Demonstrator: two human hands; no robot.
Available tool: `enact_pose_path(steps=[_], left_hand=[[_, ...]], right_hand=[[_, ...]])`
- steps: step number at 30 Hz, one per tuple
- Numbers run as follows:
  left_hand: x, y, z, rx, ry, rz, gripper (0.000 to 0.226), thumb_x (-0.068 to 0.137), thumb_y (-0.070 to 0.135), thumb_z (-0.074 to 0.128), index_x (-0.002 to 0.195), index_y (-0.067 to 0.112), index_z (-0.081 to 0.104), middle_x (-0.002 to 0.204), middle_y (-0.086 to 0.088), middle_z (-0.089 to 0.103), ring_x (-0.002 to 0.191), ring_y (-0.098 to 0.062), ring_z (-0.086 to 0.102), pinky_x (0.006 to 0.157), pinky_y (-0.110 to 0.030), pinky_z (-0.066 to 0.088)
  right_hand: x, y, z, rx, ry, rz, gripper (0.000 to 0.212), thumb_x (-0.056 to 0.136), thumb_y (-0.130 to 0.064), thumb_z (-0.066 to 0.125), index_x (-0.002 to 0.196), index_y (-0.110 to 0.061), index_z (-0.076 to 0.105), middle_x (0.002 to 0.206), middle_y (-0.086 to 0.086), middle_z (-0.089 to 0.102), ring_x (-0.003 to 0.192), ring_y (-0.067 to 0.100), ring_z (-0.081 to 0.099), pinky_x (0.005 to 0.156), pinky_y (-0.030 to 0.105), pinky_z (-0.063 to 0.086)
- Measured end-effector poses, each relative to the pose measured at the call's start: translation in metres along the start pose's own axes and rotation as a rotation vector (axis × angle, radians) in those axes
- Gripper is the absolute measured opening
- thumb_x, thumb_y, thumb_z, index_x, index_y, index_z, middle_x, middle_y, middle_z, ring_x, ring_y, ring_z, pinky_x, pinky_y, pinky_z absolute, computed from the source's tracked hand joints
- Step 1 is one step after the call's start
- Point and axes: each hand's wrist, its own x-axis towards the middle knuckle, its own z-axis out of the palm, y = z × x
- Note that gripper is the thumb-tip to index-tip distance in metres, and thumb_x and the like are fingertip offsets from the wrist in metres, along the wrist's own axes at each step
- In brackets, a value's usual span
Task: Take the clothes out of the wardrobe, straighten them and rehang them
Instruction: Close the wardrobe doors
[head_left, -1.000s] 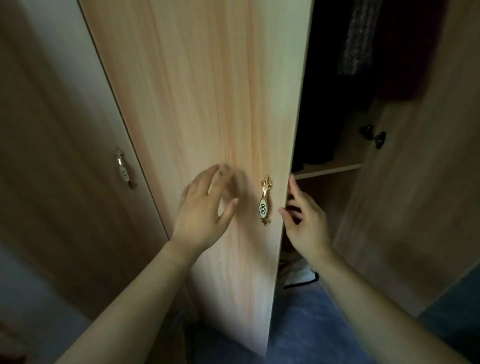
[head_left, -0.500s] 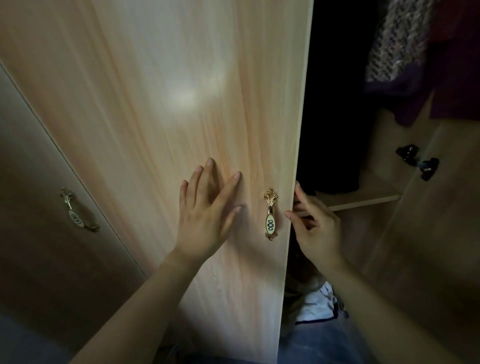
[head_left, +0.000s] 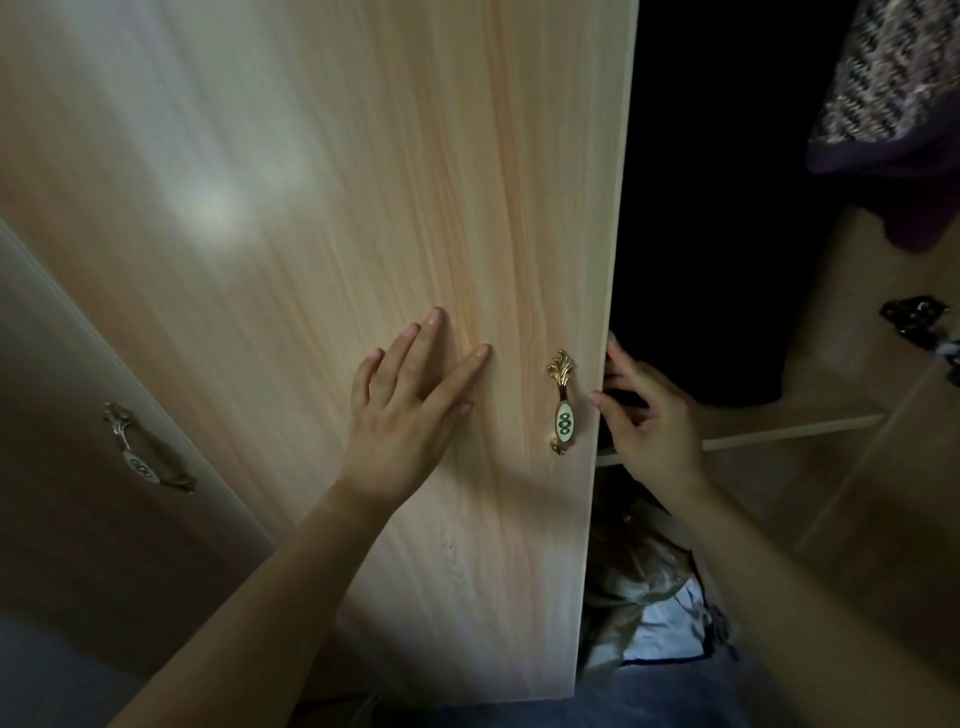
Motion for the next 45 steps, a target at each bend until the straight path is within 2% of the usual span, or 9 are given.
enact_pose_path(steps=[5, 10, 14, 19, 23, 26, 31, 36, 45], left_hand=[[0.005, -0.009, 0.005, 0.024, 0.026, 0.043, 0.052, 0.090, 0.036, 0.059, 0.139, 0.037, 0.042, 0.152, -0.006, 0.024, 0.134, -0.023, 0.032, 0.100, -0.041, 0.029], [0.002, -0.005, -0.002, -0.071, -0.049, 0.024, 0.056, 0.088, 0.039, 0.060, 0.141, 0.037, 0.040, 0.155, -0.010, 0.020, 0.138, -0.027, 0.025, 0.103, -0.046, 0.026], [-0.004, 0.019, -0.020, -0.300, -0.213, -0.018, 0.058, 0.086, 0.044, 0.052, 0.141, 0.033, 0.037, 0.155, -0.015, 0.019, 0.141, -0.034, 0.019, 0.104, -0.059, 0.021], [-0.040, 0.075, -0.039, -0.554, -0.442, 0.099, 0.062, 0.087, 0.053, 0.035, 0.144, 0.028, 0.031, 0.148, -0.010, 0.036, 0.134, -0.033, 0.034, 0.100, -0.057, 0.032], [-0.068, 0.141, -0.053, -0.780, -0.612, 0.257, 0.063, 0.087, 0.055, 0.033, 0.140, 0.024, 0.041, 0.141, -0.010, 0.046, 0.126, -0.031, 0.045, 0.097, -0.048, 0.043], [-0.078, 0.188, -0.068, -0.904, -0.648, 0.343, 0.054, 0.091, 0.046, 0.049, 0.140, 0.022, 0.043, 0.140, -0.007, 0.047, 0.125, -0.029, 0.045, 0.096, -0.042, 0.042], [-0.075, 0.260, -0.095, -1.020, -0.700, 0.461, 0.063, 0.088, 0.057, 0.038, 0.141, 0.023, 0.041, 0.143, -0.006, 0.044, 0.129, -0.027, 0.043, 0.101, -0.045, 0.040], [-0.068, 0.328, -0.113, -1.009, -0.696, 0.543, 0.077, 0.079, 0.065, 0.021, 0.141, 0.025, 0.041, 0.142, -0.004, 0.046, 0.127, -0.025, 0.044, 0.101, -0.045, 0.039], [-0.056, 0.434, -0.109, -0.860, -0.794, 0.363, 0.080, 0.077, 0.070, 0.013, 0.143, 0.032, 0.035, 0.148, -0.001, 0.038, 0.135, -0.021, 0.034, 0.107, -0.048, 0.033]], right_hand=[[0.009, -0.002, 0.005, -0.141, 0.043, 0.005, 0.068, 0.082, -0.004, 0.067, 0.138, -0.024, 0.034, 0.098, -0.001, 0.062, 0.087, -0.001, 0.058, 0.073, 0.005, 0.045], [-0.014, -0.026, -0.011, -0.246, 0.015, 0.082, 0.049, 0.089, -0.018, 0.062, 0.136, -0.019, 0.047, 0.115, 0.004, 0.062, 0.101, 0.015, 0.060, 0.086, 0.028, 0.052], [-0.071, -0.052, -0.041, -0.509, -0.070, 0.226, 0.048, 0.093, -0.033, 0.054, 0.137, -0.018, 0.045, 0.132, 0.007, 0.054, 0.118, 0.022, 0.052, 0.094, 0.023, 0.038], [-0.175, -0.090, -0.089, -0.765, -0.082, 0.541, 0.050, 0.094, -0.033, 0.051, 0.140, -0.015, 0.040, 0.146, 0.010, 0.037, 0.133, 0.023, 0.035, 0.101, 0.016, 0.021], [-0.259, -0.125, -0.135, -0.892, 0.040, 0.729, 0.050, 0.091, -0.030, 0.057, 0.136, -0.012, 0.045, 0.141, 0.009, 0.044, 0.126, 0.026, 0.045, 0.102, 0.027, 0.031], [-0.298, -0.152, -0.172, -0.959, 0.145, 0.816, 0.050, 0.089, -0.037, 0.057, 0.133, -0.013, 0.050, 0.138, 0.010, 0.048, 0.125, 0.027, 0.047, 0.105, 0.040, 0.038], [-0.326, -0.183, -0.231, -1.015, 0.275, 0.850, 0.049, 0.090, -0.034, 0.057, 0.132, -0.010, 0.050, 0.136, 0.012, 0.049, 0.123, 0.029, 0.047, 0.103, 0.038, 0.038], [-0.336, -0.174, -0.291, -1.054, 0.261, 0.823, 0.050, 0.091, -0.032, 0.057, 0.134, -0.011, 0.048, 0.137, 0.011, 0.048, 0.124, 0.028, 0.046, 0.102, 0.034, 0.036], [-0.273, -0.094, -0.434, -1.054, 0.034, 0.615, 0.056, 0.092, -0.037, 0.052, 0.140, -0.011, 0.038, 0.142, 0.011, 0.042, 0.129, 0.027, 0.039, 0.103, 0.034, 0.033]])
